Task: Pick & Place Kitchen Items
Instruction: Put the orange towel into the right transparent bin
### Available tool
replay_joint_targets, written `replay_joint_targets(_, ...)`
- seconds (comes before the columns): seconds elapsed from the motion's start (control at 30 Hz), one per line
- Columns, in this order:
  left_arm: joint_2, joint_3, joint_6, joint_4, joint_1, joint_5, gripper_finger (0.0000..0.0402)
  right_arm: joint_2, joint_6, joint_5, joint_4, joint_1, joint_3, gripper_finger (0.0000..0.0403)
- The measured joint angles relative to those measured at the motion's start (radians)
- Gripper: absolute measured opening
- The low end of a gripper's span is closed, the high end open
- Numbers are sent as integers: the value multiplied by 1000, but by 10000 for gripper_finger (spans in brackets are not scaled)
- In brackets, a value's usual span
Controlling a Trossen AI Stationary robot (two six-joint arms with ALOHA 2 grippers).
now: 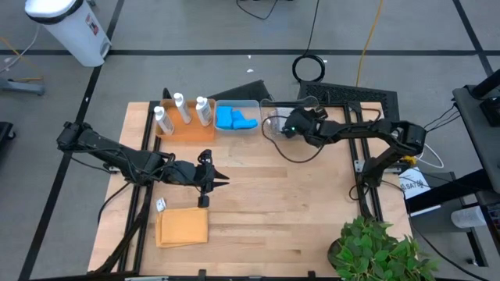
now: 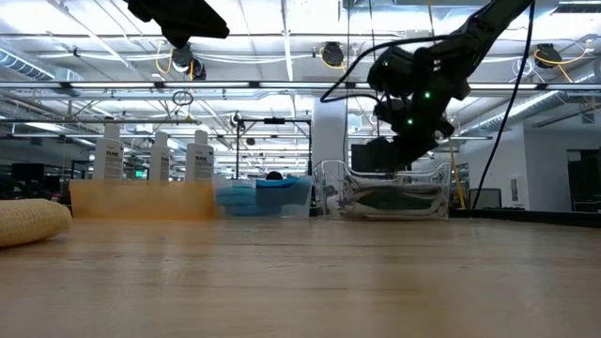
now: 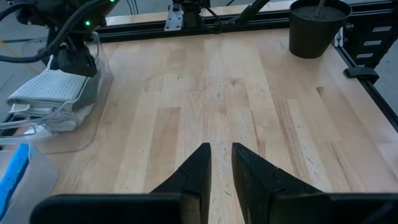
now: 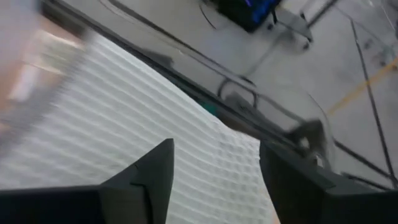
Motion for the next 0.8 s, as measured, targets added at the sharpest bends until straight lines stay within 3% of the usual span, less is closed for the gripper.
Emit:
replay_joint_targets(0.13,0,0,0,0,0,0,69,0,-74,-14,116,52,0,214)
replay_joint_targets(0.23,0,0,0,0,0,0,69,0,-135,-95,229,88,1,214)
replay_joint_targets(0.33,0,0,0,0,0,0,69,0,-164,-228,332,122,1,210)
replay_joint_targets(0.57,0,0,0,0,0,0,69,0,-156,-654,481,211,1,201)
replay_joint_targets(0.67,0,0,-1,0,0,0,69,0,-153,-777,520,265,1,201)
replay_joint_targets(0.8,0,0,-5,0,0,1,69,0,-160,-861,562,348,1,201)
